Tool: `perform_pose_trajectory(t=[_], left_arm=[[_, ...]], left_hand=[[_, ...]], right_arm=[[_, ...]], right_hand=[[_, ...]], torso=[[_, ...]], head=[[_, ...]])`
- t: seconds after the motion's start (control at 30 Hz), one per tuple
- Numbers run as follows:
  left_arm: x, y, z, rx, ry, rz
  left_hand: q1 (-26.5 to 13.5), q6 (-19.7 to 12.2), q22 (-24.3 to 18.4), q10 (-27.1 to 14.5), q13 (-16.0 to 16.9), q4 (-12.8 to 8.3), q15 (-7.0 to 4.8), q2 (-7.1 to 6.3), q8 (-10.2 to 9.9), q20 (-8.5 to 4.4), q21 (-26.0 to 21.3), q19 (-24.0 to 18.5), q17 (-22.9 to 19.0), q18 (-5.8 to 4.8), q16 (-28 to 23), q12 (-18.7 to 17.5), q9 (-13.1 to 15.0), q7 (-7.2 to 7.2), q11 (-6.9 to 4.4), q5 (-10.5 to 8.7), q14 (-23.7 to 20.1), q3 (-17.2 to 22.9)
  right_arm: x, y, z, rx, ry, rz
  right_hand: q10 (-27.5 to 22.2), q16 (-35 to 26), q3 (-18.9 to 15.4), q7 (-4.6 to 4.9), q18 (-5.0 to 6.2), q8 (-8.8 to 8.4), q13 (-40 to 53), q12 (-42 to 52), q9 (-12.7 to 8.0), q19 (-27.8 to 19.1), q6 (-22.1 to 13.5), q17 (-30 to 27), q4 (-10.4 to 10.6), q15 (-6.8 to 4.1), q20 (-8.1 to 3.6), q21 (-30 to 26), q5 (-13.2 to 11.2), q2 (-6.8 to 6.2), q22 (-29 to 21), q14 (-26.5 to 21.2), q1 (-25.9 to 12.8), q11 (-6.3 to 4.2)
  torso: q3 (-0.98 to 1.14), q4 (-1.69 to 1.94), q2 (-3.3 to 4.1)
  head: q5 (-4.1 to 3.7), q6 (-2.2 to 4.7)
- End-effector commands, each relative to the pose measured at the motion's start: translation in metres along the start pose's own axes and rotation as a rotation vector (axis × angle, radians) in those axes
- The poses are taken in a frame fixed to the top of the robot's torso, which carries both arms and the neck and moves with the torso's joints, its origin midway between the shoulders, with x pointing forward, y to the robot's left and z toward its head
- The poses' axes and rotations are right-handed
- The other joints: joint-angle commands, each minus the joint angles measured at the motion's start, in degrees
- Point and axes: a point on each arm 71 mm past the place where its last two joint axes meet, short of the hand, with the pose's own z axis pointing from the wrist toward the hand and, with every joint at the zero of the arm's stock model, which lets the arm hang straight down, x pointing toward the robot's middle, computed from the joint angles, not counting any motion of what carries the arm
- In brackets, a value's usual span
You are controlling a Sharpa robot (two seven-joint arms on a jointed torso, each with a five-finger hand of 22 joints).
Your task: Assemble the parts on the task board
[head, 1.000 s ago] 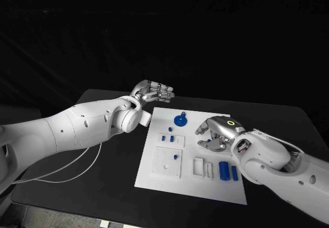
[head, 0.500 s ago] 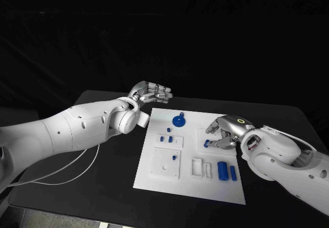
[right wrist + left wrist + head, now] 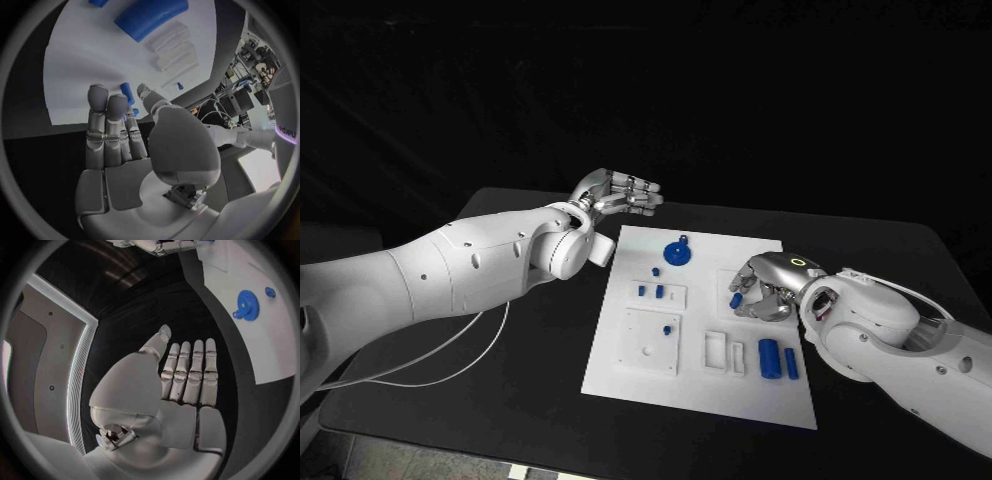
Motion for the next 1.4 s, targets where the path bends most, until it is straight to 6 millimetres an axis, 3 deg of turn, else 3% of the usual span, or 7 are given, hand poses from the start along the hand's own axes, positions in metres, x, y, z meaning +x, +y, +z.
perform_pose_trajectory(t=[0.03, 0.07, 0.33, 0.93, 1.2, 1.4], left_arm=[[0.002, -0.001, 0.000, 0.010, 0.014, -0.013], [0.002, -0.001, 0.000, 0.010, 0.014, -0.013], [0.002, -0.001, 0.000, 0.010, 0.014, -0.013], [0.002, -0.001, 0.001, 0.007, 0.015, -0.012], [0.000, 0.000, 0.001, 0.006, 0.010, -0.010], [-0.002, 0.000, 0.002, 0.004, 0.004, -0.007]], left_hand=[[0.3, -0.2, -0.1, -0.3, 0.0, 0.0, 0.13, 0.03, -0.1, 0.24, 0.2, -0.1, 0.0, 0.65, -0.2, -0.1, -0.1, 0.27, -0.10, 0.26, -0.3, -0.2], [0.3, -0.2, -0.1, -0.3, 0.0, 0.0, 0.13, 0.03, -0.1, 0.24, 0.2, -0.1, 0.0, 0.65, -0.2, -0.1, -0.1, 0.27, -0.10, 0.26, -0.3, -0.2], [0.3, -0.2, -0.1, -0.3, 0.0, 0.0, 0.13, 0.03, -0.1, 0.24, 0.2, -0.1, 0.0, 0.65, -0.2, -0.1, -0.1, 0.27, -0.10, 0.26, -0.3, -0.2], [0.3, -0.2, -0.5, -0.3, 0.0, 0.0, 0.14, 0.14, -0.1, 0.26, 0.3, 0.0, 0.0, 0.67, -0.2, -0.1, -0.1, 0.25, -0.11, 0.26, -0.3, -0.1], [0.3, -0.1, -0.7, -0.3, 0.0, -0.1, 0.15, 0.16, -0.1, 0.26, 0.4, 0.0, 0.0, 0.67, -0.2, -0.1, -0.1, 0.25, -0.09, 0.27, -0.4, -0.1], [0.3, -0.1, -0.7, -0.3, 0.0, -0.1, 0.15, 0.16, -0.1, 0.26, 0.4, 0.0, 0.0, 0.67, -0.2, -0.1, -0.1, 0.25, -0.09, 0.27, -0.4, -0.1]], right_arm=[[0.004, 0.000, 0.001, 0.000, 0.030, -0.016], [0.004, 0.001, 0.002, -0.001, 0.031, -0.017], [0.005, 0.004, 0.004, -0.012, 0.023, -0.019], [0.004, 0.004, 0.007, -0.002, -0.030, -0.038], [-0.001, 0.008, 0.004, -0.014, -0.052, -0.004], [-0.019, 0.011, 0.002, -0.030, -0.084, 0.102]], right_hand=[[1.4, 0.3, 4.4, 0.51, -0.36, -0.08, -0.1, 0.0, 0.0, 2.3, 0.8, 0.1, -0.7, -0.42, -0.37, 0.4, -0.3, 0.41, 0.0, 0.0, -0.7, -0.20], [2.4, 0.4, 7.2, 0.61, -0.53, -0.03, -0.1, 0.2, 0.0, 2.3, 1.3, 0.2, -1.1, -0.59, -0.57, 0.6, -0.3, 0.38, 0.0, 0.0, -1.2, -0.57], [7.4, 0.4, 11.9, 1.32, -1.48, 0.07, 0.0, 0.2, 0.1, 2.2, 5.4, 0.5, -2.6, -1.33, -1.29, 1.8, -0.3, 2.74, 0.6, 0.1, -1.0, -1.89], [11.8, 0.2, 11.6, 0.73, -2.61, 0.07, 0.2, 0.2, 0.4, 2.2, 10.6, 0.9, -6.4, -2.28, -2.34, 2.7, -0.3, 5.53, 1.6, 0.2, -1.1, -3.11], [12.9, 0.1, 14.1, 0.42, -2.68, 0.01, 0.2, 0.2, 0.5, 2.2, 11.8, 0.8, -7.7, -2.49, -2.52, 2.9, -0.1, 5.57, 2.1, 0.3, -2.6, -3.38], [12.9, 0.1, 14.3, 0.39, -2.66, 0.02, 0.2, 0.2, 0.5, 2.2, 11.9, 0.7, -7.8, -2.60, -2.62, 2.9, -0.1, 5.66, 2.2, 0.3, -2.9, -3.40]], torso=[[-0.02, 0.00, -0.01], [-0.01, -0.01, -0.02], [0.04, -0.09, 0.00], [0.04, -0.11, -0.01], [0.05, -0.11, -0.05], [-0.03, -0.19, -0.09]], head=[[0.05, -0.07], [0.07, -0.08], [0.12, -0.15], [0.18, -0.33], [0.24, -0.26], [0.50, -0.38]])
